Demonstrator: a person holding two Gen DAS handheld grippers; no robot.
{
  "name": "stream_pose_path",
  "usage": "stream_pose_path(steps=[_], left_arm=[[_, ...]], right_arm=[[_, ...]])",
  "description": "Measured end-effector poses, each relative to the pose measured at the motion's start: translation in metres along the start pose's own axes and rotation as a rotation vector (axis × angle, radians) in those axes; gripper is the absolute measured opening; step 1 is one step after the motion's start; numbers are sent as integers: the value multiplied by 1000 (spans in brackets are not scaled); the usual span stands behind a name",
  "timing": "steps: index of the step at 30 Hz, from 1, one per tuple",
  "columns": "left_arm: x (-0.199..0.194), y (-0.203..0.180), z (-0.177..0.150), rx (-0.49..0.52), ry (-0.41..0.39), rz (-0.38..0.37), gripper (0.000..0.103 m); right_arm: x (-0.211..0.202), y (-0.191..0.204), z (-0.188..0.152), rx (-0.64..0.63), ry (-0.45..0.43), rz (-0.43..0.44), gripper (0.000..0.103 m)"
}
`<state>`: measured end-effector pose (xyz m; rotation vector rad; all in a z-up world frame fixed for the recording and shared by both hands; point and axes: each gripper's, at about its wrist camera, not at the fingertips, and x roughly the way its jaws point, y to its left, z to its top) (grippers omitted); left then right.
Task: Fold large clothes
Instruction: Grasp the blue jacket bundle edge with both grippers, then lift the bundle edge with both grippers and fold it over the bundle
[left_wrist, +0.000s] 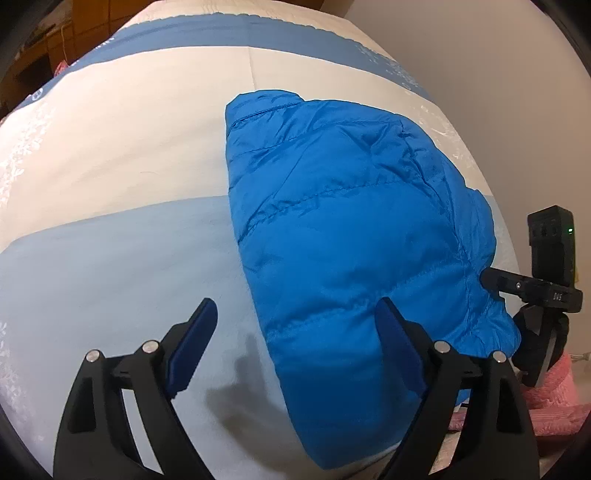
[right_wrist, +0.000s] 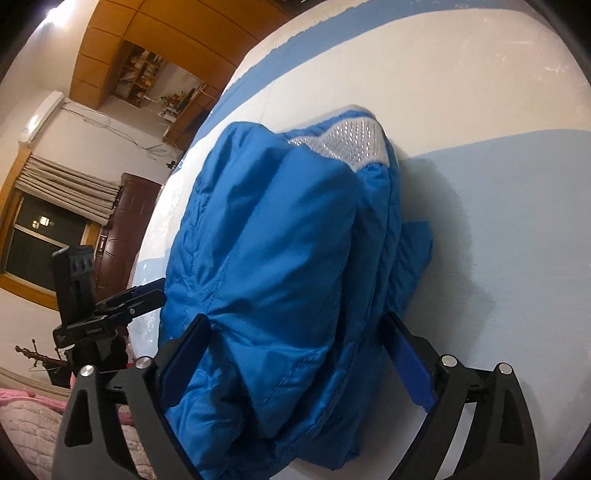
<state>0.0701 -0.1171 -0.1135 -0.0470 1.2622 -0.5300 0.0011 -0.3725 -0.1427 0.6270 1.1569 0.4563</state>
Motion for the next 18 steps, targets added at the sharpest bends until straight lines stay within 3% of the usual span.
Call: stream_pose_path(steps=[6, 18], left_arm=[[13, 7, 7, -10, 18, -65, 91], [46, 19, 15, -42, 58, -245, 101]], right_arm=[[14, -13, 7, 40, 19, 51, 100], [22, -23, 11, 61, 45, 125, 100]])
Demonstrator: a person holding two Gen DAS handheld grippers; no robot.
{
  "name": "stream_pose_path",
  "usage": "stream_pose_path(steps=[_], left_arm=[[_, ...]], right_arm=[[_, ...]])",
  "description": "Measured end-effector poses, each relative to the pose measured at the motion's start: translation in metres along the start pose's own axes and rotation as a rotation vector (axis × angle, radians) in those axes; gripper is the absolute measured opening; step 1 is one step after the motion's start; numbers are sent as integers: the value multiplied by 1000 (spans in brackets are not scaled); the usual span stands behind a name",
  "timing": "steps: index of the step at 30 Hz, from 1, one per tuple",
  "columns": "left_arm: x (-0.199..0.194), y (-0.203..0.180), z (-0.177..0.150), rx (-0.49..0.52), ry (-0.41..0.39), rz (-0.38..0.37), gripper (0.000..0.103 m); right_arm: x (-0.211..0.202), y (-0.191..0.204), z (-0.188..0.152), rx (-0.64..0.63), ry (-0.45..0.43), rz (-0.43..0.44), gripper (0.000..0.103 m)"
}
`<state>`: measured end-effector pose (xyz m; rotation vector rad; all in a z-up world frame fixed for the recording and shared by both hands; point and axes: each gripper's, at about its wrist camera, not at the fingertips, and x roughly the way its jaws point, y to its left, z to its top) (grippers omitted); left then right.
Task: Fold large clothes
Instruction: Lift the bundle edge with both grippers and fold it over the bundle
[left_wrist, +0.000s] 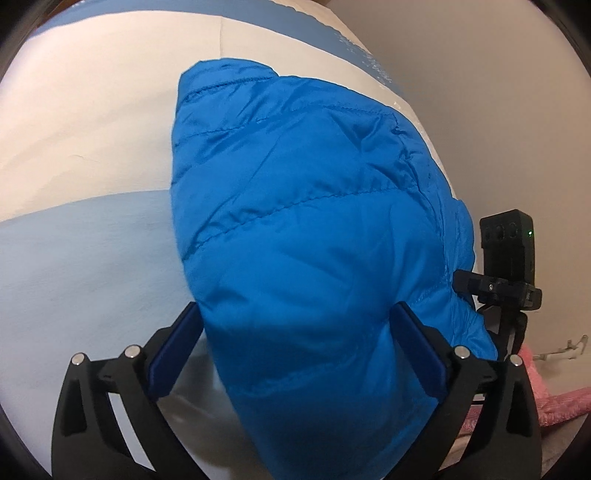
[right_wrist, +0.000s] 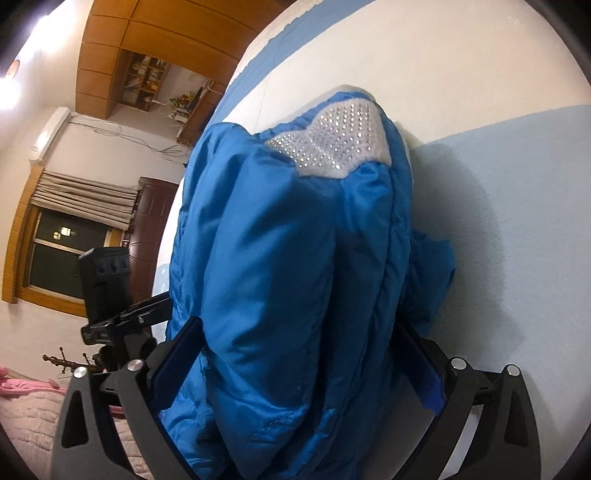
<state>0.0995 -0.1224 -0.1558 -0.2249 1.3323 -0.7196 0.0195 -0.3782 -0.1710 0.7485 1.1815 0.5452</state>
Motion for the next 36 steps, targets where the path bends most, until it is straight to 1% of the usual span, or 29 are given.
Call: stream_pose_path(steps=[6, 7, 8, 9, 10, 11, 13, 16, 17, 19, 22, 27, 31, 36], left_arm=[[5, 9, 0, -28, -2, -62, 100], [5, 9, 0, -28, -6, -63, 100], [4, 7, -1, -23, -11, -61, 95], [0, 6, -4, -18, -17, -60, 92], [-3, 3, -6, -11, -27, -54, 85], [-5, 0, -7, -5, -34, -47, 80], [-10, -6, -6, 10, -50, -24, 74], [-20, -16, -8, 30, -84, -12, 65], [-24, -20, -8, 40, -93, -13, 62], [-27, -30, -10, 59, -106, -13, 60], [-39, -38, -12, 79, -129, -18, 58], [-62, -43, -9, 97, -169, -29, 57], [-83, -39, -5, 111, -209, -34, 57], [-111, -19, -3, 108, -252, -24, 57]], right_arm=[[2, -4, -3, 6, -10, 27, 100], [1, -4, -5, 6, -14, 30, 97], [-1, -5, -7, 3, -18, 31, 94], [-1, -4, -9, -1, -22, 32, 86], [-4, -5, -10, -5, -28, 38, 79], [-6, -4, -12, -7, -32, 41, 74], [-10, 1, -16, -8, -43, 57, 61], [-18, 3, -19, 1, -64, 79, 50], [-20, 5, -20, 1, -71, 85, 49], [-26, 12, -23, -5, -86, 96, 43], [-34, 20, -25, -17, -108, 104, 41], [-49, 40, -26, -61, -143, 112, 41], [-52, 65, -10, -113, -157, 104, 41], [-44, 90, 15, -170, -149, 98, 41]])
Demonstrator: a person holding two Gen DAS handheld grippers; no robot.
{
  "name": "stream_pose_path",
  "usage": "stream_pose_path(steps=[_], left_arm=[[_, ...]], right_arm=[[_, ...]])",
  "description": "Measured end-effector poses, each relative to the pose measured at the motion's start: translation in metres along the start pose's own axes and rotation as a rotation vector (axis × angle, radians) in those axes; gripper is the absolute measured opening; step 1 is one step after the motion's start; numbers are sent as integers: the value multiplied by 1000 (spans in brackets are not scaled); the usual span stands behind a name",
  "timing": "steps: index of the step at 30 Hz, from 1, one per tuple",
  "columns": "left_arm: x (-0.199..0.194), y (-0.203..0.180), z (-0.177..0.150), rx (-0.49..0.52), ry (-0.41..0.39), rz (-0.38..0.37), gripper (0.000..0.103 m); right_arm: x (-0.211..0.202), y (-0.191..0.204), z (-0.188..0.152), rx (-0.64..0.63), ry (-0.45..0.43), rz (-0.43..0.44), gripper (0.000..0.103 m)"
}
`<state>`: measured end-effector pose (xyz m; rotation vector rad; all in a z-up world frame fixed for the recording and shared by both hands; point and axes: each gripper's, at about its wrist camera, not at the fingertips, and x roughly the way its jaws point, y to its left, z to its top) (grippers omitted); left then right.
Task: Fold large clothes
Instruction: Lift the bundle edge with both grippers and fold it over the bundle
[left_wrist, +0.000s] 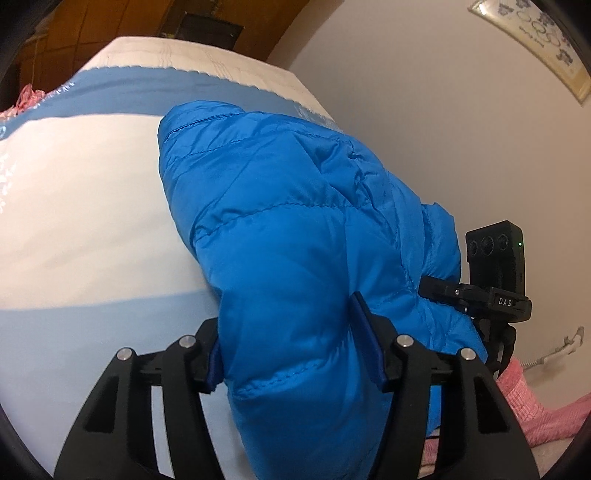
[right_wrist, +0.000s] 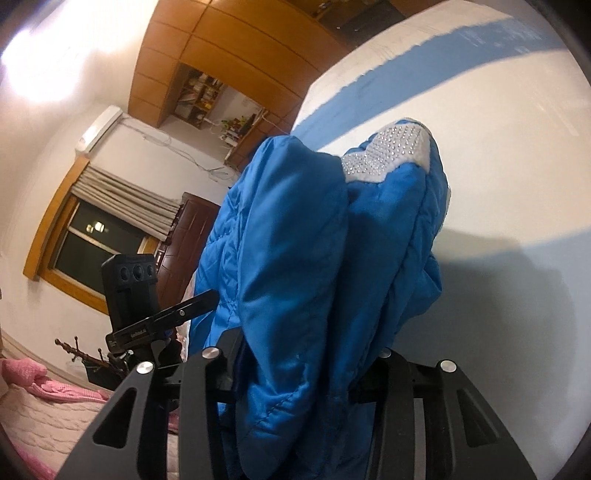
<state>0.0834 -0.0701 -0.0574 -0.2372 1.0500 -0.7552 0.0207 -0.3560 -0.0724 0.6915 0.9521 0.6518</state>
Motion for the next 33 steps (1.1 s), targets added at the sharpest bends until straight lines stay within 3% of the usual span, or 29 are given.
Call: stream_pose_path(steps=[9, 16, 21, 24, 27, 33], left_arm=[[-15, 56, 39, -33, -79, 82, 57], [-13, 114, 64, -91, -99, 137, 58], [18, 134, 75, -139, -64, 166, 58], [32, 155, 71, -170, -38, 169, 64], [33, 161, 66, -191, -43, 150, 68], [26, 157, 69, -203, -20, 197, 73]], right_arm=[[76, 28, 76, -86, 59, 9, 41], [139, 22, 123, -96, 112, 9, 41], [181, -3, 130, -52, 175, -24, 41], [193, -15, 127, -18, 191, -31, 44], [193, -23, 126, -1, 190, -38, 47], [179, -14, 129, -5, 198, -114, 62]])
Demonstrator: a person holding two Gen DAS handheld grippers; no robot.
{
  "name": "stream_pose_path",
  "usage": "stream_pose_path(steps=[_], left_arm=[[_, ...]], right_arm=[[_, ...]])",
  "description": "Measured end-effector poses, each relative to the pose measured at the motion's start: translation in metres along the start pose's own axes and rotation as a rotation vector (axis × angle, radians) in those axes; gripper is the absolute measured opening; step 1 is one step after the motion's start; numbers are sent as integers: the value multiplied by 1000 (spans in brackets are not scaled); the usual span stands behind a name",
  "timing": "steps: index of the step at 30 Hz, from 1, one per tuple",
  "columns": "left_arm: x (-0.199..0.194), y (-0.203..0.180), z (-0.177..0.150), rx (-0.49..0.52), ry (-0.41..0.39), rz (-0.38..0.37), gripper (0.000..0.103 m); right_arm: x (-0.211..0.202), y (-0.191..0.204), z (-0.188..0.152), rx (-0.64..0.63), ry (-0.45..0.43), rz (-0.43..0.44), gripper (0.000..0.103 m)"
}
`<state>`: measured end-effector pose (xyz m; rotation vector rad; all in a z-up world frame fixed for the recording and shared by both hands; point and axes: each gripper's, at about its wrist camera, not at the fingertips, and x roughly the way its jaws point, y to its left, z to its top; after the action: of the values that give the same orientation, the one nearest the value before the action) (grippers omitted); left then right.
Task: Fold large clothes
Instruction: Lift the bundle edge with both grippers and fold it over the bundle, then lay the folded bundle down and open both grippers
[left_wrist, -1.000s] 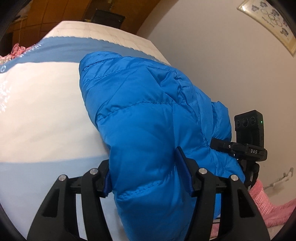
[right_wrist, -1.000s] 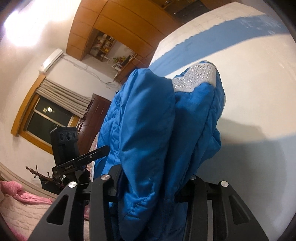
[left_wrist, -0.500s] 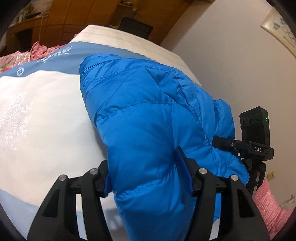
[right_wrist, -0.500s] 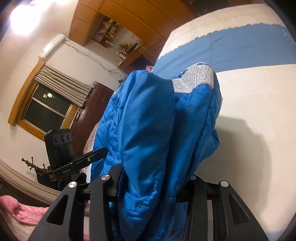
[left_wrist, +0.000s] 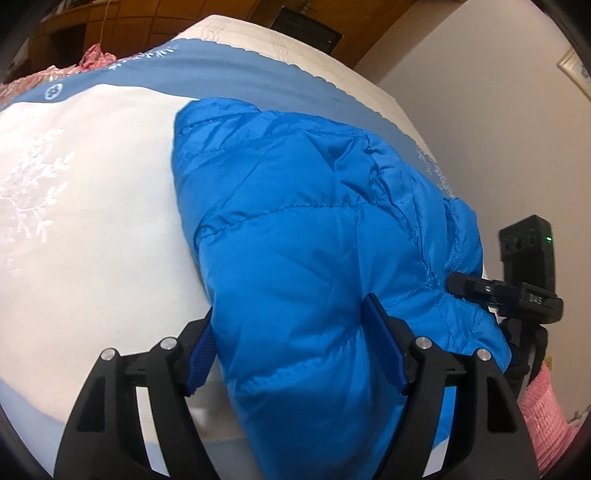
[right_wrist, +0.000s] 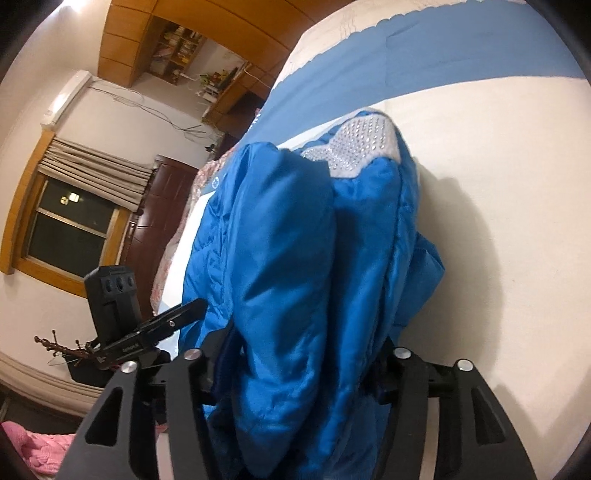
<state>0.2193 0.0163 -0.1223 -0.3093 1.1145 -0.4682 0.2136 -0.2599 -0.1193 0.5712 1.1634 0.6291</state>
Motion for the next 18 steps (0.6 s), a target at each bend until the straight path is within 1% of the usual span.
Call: stream_pose_path(steps=[1, 2, 4, 7, 9, 11, 14, 15, 18], left_arm=[[3, 7, 8, 1, -4, 13, 73], [-6, 6, 4, 6, -17, 28, 74], [-22, 2, -4, 14, -36, 52, 75], [-40, -9, -18, 33, -63, 84, 77], [-47, -19, -30, 58, -73, 107, 78], [-47, -27, -40, 65, -66, 123, 78], [-36, -28, -50, 80, -42, 155, 78], [-30, -28, -54, 85, -27, 169, 78], [-16, -24, -66, 105, -7, 174, 80]], right_arm=[[-9, 4, -4, -12, -5, -30, 64], [-15, 11, -5, -25, -13, -52, 65], [-34, 24, -15, -56, -25, -94, 67], [-53, 49, -33, -129, -37, -116, 70], [-60, 63, -46, -162, -47, -141, 70], [-56, 69, -50, -157, -42, -165, 70], [-51, 52, -69, -133, -13, -256, 68], [-47, 43, -74, -113, -1, -272, 68], [-32, 24, -83, -79, 23, -308, 68]])
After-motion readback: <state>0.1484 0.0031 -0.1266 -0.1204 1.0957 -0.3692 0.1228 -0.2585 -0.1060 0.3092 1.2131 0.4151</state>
